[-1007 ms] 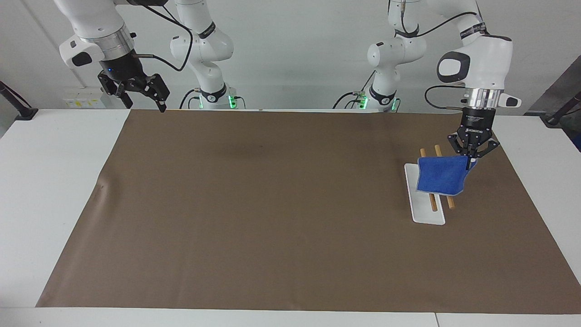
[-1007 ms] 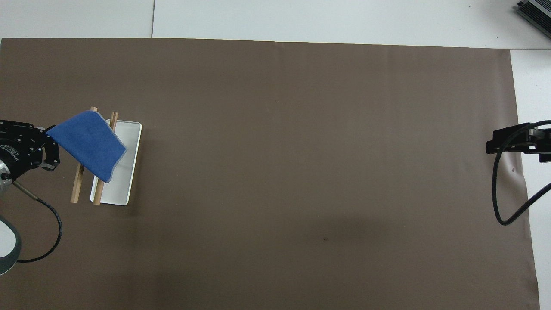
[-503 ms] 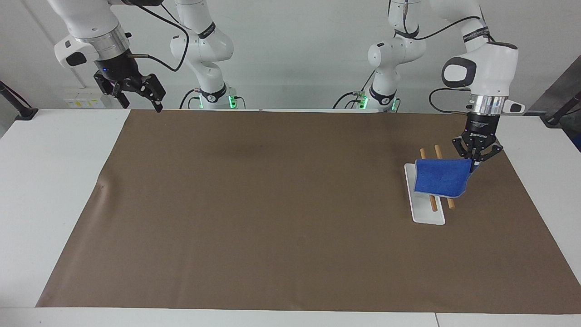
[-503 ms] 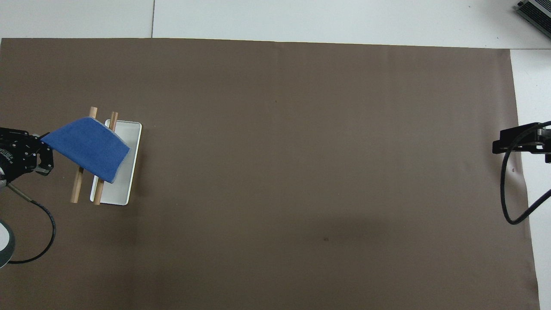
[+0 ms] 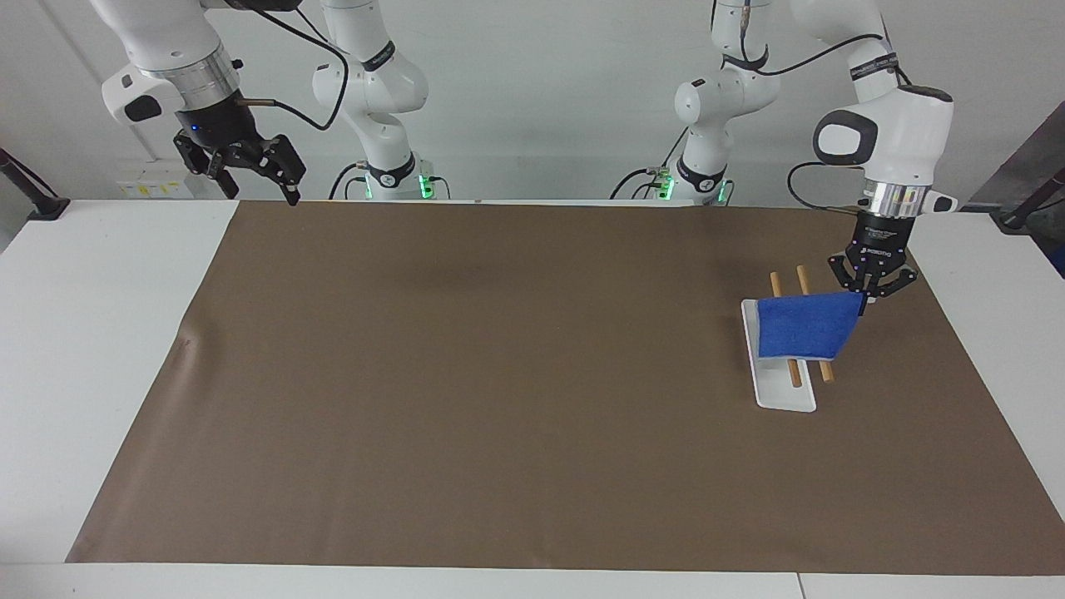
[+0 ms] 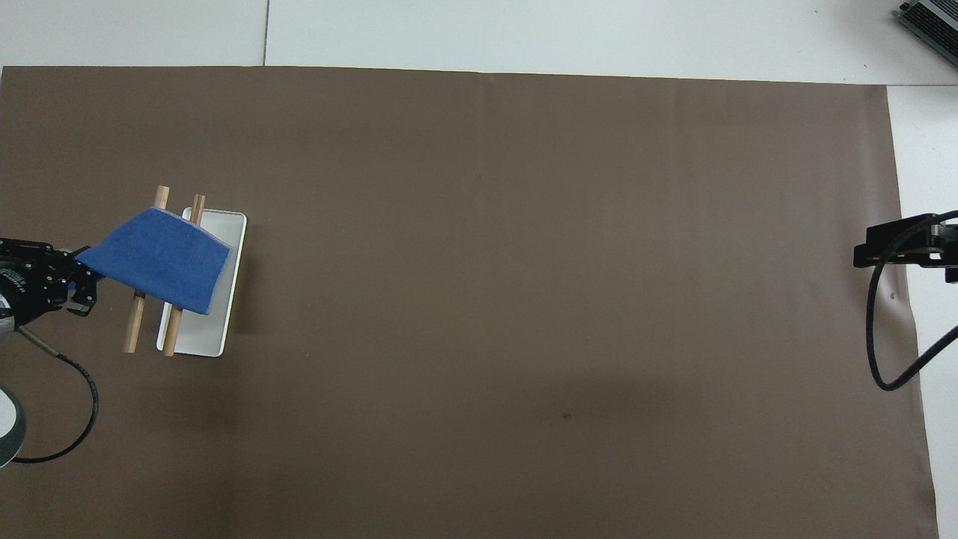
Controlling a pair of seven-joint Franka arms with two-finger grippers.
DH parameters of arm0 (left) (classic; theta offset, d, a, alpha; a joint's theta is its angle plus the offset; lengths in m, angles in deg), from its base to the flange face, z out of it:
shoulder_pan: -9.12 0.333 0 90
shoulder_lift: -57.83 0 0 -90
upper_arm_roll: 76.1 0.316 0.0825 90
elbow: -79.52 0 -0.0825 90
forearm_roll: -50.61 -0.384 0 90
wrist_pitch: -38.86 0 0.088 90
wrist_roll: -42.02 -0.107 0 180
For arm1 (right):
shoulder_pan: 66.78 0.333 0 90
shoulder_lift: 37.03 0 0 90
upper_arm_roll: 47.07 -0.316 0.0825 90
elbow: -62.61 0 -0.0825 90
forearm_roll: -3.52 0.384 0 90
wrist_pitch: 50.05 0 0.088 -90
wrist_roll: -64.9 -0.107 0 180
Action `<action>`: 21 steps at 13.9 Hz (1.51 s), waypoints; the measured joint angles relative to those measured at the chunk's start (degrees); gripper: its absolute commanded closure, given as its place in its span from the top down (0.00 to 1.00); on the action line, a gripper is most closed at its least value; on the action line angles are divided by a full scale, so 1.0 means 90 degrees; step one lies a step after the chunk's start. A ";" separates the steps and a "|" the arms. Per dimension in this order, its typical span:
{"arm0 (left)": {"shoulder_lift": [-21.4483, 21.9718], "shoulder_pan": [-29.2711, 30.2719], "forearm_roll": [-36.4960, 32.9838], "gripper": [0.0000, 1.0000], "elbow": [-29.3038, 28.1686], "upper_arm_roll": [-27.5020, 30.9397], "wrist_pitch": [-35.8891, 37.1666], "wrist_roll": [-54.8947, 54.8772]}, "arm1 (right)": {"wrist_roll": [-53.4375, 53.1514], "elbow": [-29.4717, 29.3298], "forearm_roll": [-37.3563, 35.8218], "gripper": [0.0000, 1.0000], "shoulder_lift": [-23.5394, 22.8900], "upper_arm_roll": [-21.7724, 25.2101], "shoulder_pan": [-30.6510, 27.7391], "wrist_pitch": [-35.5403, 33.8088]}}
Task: Right arm passes towel to left arm to hang
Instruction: 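Lay the towel over the sticks and open the left gripper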
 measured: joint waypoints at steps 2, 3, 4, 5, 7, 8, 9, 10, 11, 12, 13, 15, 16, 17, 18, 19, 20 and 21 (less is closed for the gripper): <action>-0.0001 0.0002 0.0000 0.48 0.0003 0.0006 0.0133 0.0020 | 0.0000 0.0000 0.0000 1.00 0.0000 0.0174 0.0177 0.0000; -0.0001 0.0005 0.0000 0.59 0.0012 0.0013 0.0228 0.0027 | 0.0000 0.0000 0.0000 1.00 0.0000 0.0190 0.0198 0.0000; -0.0001 0.0008 0.0000 0.68 0.0027 0.0024 0.0321 0.0029 | 0.0000 0.0000 0.0000 1.00 0.0000 0.0191 0.0198 0.0000; -0.0001 0.0017 0.0000 0.74 0.0063 0.0035 0.0447 0.0035 | 0.0000 0.0000 0.0000 1.00 0.0000 0.0192 0.0198 0.0000; 0.0001 0.0164 0.0000 0.92 0.0280 0.0048 0.0913 0.0038 | 0.0000 0.0000 0.0000 1.00 0.0000 0.0197 0.0198 0.0000; 0.0005 0.0284 0.0000 0.93 0.0489 0.0055 0.1290 0.0032 | 0.0000 0.0000 0.0000 1.00 0.0000 0.0199 0.0198 0.0000; 0.0012 0.0395 0.0000 0.93 0.0727 0.0057 0.1686 0.0028 | 0.0000 0.0000 0.0000 1.00 0.0000 0.0200 0.0198 0.0000; 0.0017 0.0485 -0.0001 0.94 0.0993 0.0063 0.2099 0.0016 | 0.0000 0.0000 0.0000 1.00 0.0000 0.0200 0.0198 0.0000; 0.0022 0.0534 -0.0013 0.95 0.1257 0.0065 0.2505 -0.0001 | 0.0000 0.0000 0.0000 1.00 0.0000 0.0200 0.0198 0.0000; 0.0024 0.0550 -0.0073 0.95 0.1483 0.0064 0.2846 -0.0017 | 0.0000 0.0000 0.0000 1.00 0.0000 0.0200 0.0198 0.0000; 0.0023 0.0549 -0.0240 0.96 0.1694 0.0054 0.3148 -0.0036 | 0.0000 0.0000 0.0000 1.00 0.0000 0.0200 0.0198 0.0000; -0.0017 0.0495 -0.0645 0.96 0.2073 -0.0010 0.3548 -0.0115 | 0.0000 0.0000 0.0000 1.00 0.0000 0.0200 0.0198 0.0000; -0.0068 0.0391 -0.0737 0.97 0.2237 -0.0037 0.3626 -0.0241 | 0.0000 0.0000 0.0000 1.00 0.0000 0.0200 0.0198 0.0000; -0.0131 0.0271 -0.0765 0.97 0.2376 -0.0058 0.3673 -0.0431 | 0.0000 0.0000 0.0000 1.00 0.0000 0.0200 0.0198 0.0000; -0.0199 0.0155 -0.0775 0.97 0.2488 -0.0071 0.3698 -0.0678 | 0.0000 0.0000 0.0000 1.00 0.0000 0.0200 0.0199 0.0000; -0.0257 0.0053 -0.0800 0.97 0.2568 -0.0084 0.3704 -0.0965 | 0.0000 0.0000 0.0000 1.00 0.0000 0.0200 0.0199 0.0000; -0.0314 -0.0073 -0.0872 0.97 0.2638 -0.0089 0.3704 -0.1309 | 0.0000 0.0001 0.0000 1.00 0.0000 0.0200 0.0199 0.0000; -0.0363 -0.0226 -0.0977 0.97 0.2714 -0.0093 0.3705 -0.1592 | 0.0000 0.0002 0.0000 1.00 0.0000 0.0200 0.0199 0.0000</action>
